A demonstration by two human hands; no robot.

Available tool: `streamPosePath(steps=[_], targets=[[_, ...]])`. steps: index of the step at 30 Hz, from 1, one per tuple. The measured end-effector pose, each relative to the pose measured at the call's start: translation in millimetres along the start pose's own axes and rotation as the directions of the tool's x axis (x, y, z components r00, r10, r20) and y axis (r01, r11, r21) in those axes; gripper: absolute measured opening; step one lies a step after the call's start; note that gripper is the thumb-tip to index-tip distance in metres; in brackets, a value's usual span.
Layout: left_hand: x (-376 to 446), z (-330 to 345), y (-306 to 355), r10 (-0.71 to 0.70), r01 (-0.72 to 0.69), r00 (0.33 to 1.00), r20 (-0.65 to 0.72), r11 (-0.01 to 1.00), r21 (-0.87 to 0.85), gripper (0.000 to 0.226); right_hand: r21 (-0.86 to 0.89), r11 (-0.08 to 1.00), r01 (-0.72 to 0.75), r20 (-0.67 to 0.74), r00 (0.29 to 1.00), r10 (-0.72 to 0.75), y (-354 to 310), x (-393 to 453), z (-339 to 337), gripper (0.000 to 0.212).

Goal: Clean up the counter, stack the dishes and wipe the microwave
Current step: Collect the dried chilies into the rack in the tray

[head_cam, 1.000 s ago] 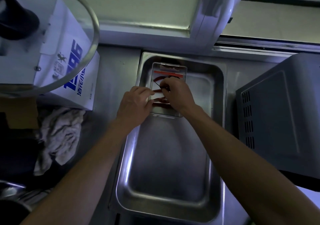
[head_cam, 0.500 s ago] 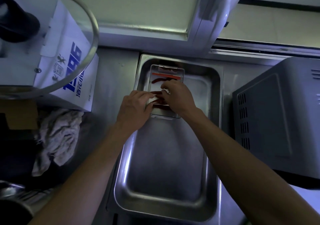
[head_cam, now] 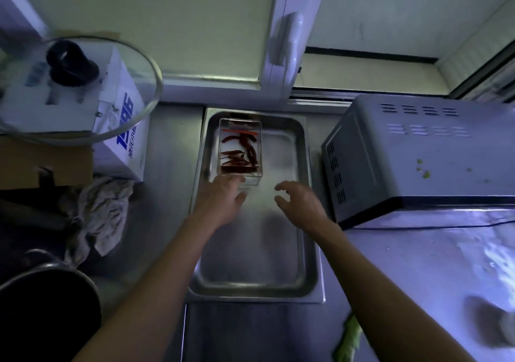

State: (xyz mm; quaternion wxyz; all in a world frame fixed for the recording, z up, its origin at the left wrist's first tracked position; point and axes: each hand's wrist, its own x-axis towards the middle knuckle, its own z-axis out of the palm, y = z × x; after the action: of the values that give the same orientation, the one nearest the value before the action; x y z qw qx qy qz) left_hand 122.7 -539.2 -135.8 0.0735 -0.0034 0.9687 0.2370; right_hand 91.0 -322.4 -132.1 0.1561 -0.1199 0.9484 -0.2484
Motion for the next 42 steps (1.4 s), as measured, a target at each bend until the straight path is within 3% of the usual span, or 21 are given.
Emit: streamPosePath(steps=[11, 22, 31, 37, 42], targets=[[-56, 16, 65, 0.097, -0.101, 0.992, 0.076, 0.994, 0.044, 0.044, 0.035, 0.997, -0.071, -0.064, 0.995, 0.073, 40, -107, -24, 0.047], [-122, 86, 218, 0.263, -0.284, 0.947, 0.185, 0.954, 0.093, 0.044, 0.210, 0.965, -0.157, -0.171, 0.966, 0.195, 166, -277, -58, 0.052], [-155, 168, 386, 0.474, -0.516, 0.837, 0.274, 0.850, 0.105, 0.045, 0.243, 0.925, -0.291, -0.366, 0.856, 0.365, 289, -428, -110, 0.049], [-190, 211, 490, 0.599, -0.657, 0.734, 0.320, 0.745, 0.111, 0.043, 0.355, 0.847, -0.395, -0.408, 0.750, 0.521, 349, -507, -127, 0.045], [-205, 237, 534, 0.645, -0.715, 0.675, 0.358, 0.691, 0.105, 0.042, 0.473, 0.787, -0.396, -0.421, 0.683, 0.597, 377, -546, -134, 0.039]])
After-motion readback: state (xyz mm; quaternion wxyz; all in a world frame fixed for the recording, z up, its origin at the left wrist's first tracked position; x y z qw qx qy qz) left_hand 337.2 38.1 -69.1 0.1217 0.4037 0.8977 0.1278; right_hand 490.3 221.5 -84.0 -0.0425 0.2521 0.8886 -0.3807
